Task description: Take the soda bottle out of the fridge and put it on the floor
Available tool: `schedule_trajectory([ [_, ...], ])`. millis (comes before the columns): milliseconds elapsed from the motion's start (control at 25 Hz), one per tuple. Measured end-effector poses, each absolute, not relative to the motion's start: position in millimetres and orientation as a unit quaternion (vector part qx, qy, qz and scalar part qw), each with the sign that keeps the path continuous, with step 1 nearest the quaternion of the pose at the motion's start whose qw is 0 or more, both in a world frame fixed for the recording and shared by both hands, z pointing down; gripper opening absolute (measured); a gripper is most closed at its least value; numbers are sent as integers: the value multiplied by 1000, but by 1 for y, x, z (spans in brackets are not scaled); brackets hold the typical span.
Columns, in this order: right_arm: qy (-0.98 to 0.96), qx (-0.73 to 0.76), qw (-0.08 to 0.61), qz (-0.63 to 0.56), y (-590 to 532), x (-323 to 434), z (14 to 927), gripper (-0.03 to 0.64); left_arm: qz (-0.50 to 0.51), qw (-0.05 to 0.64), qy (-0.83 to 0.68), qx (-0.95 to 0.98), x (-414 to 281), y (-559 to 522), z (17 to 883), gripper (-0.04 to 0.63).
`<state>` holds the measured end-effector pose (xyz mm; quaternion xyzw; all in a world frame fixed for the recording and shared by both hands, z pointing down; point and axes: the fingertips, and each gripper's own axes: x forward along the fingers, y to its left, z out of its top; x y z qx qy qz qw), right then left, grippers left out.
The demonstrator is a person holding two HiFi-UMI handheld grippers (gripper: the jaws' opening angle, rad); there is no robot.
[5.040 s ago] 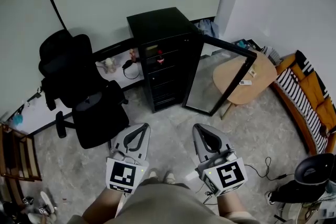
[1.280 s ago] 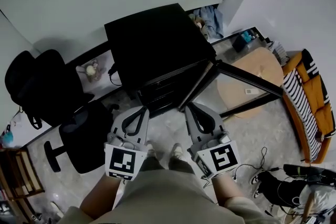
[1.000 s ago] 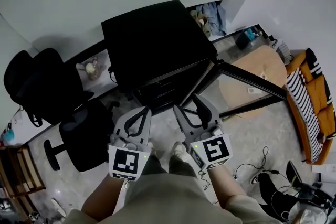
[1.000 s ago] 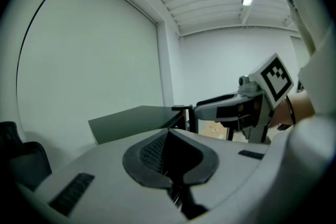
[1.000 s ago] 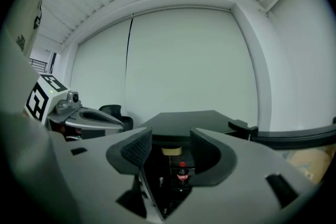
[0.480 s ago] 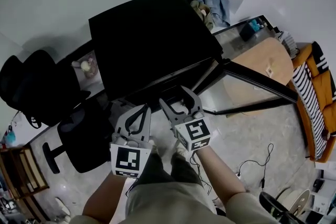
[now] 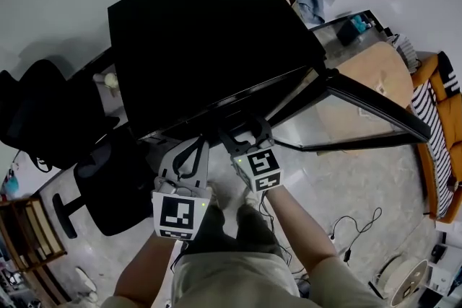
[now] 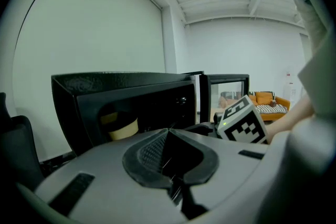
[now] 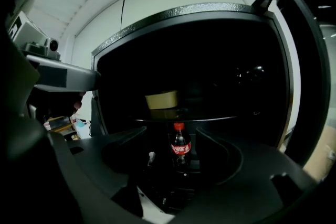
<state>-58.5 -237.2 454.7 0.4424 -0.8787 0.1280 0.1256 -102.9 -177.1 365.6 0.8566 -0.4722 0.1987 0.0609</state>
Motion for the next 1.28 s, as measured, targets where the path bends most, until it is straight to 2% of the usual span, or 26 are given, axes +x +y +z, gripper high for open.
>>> schedule_trajectory([
  [480,-878,445,126,122,-253,-67,508,249,193,56,-472,858,-106,-182,419,5],
  [680,-884,437,132,101,-269,-78,522,268,194,48,-468,861,-105,-178,429,5],
  [920,-886,435,109,115,-295,-88,530,275,192,52,-470,860,-103,-173,439,5],
  [1280,-894,431,93,77,-322,-102,528,274,180,53,-484,855,-108,-177,444,5],
])
